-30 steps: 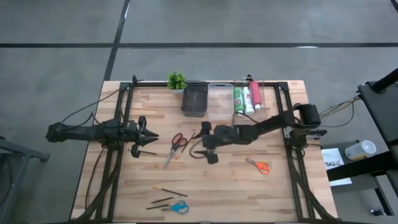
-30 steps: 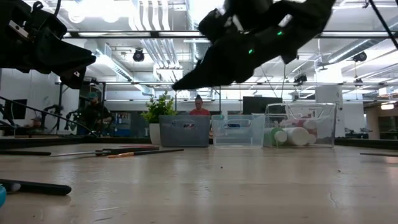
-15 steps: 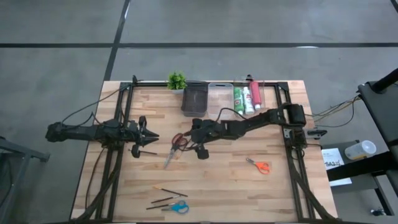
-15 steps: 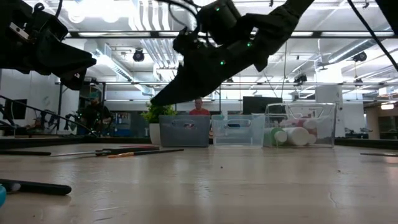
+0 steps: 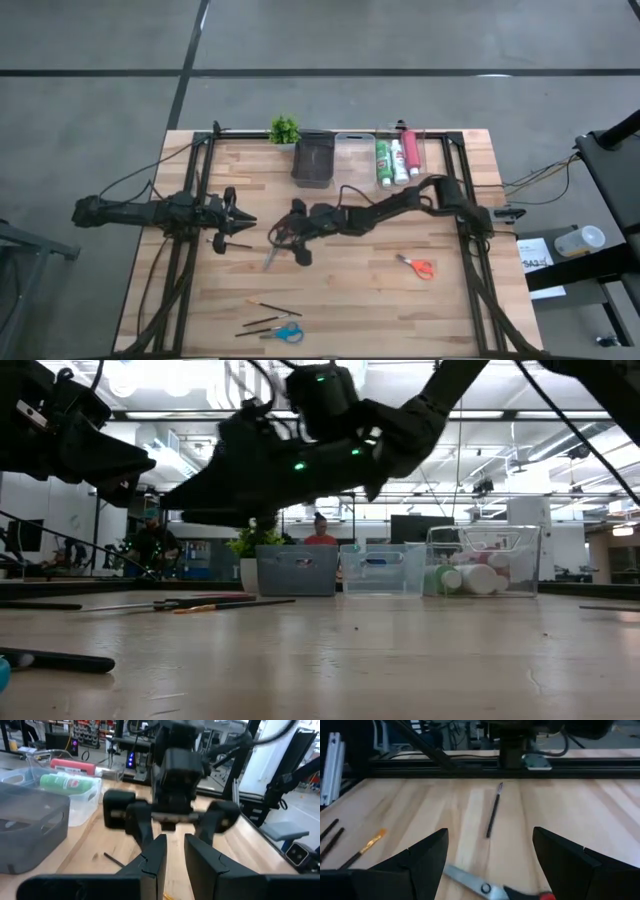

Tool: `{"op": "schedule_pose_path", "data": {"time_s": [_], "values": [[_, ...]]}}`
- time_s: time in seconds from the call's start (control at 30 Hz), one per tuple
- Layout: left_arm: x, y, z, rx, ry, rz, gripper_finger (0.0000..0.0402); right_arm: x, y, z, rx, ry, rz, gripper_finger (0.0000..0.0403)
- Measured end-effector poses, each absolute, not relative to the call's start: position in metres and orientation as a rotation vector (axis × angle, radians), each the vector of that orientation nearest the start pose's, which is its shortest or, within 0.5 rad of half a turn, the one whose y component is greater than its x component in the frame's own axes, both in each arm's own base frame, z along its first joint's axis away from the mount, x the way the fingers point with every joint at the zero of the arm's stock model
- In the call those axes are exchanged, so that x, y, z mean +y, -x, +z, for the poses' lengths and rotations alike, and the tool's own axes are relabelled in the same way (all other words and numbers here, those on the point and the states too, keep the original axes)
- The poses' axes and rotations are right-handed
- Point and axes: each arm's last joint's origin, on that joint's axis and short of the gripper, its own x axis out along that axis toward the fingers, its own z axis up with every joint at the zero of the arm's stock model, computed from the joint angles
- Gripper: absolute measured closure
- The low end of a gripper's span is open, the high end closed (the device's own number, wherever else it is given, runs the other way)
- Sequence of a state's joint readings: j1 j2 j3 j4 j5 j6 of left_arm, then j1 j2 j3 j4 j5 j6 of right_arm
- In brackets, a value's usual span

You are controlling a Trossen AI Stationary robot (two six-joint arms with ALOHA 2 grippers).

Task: Pick & Place Paint Supplies
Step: Put the top silver paint brush into the white transparent bin

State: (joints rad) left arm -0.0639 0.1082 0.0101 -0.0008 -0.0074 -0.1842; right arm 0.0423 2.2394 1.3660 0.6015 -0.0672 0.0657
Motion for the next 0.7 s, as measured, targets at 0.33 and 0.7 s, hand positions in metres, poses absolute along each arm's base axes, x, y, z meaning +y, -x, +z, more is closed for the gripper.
{"op": "schedule_pose_path", "data": {"time_s": [0.33,0.7], "values": [[-0.006,-0.103,0.158,0.105,0.181,-0.047,0.0324,0.046,-0.518,0.120,0.246,-0.026,0.026,0.0115],[-0.006,-0.104,0.158,0.112,0.180,-0.047,0.0324,0.059,-0.547,0.111,0.295,-0.018,-0.007,0.0115]]}}
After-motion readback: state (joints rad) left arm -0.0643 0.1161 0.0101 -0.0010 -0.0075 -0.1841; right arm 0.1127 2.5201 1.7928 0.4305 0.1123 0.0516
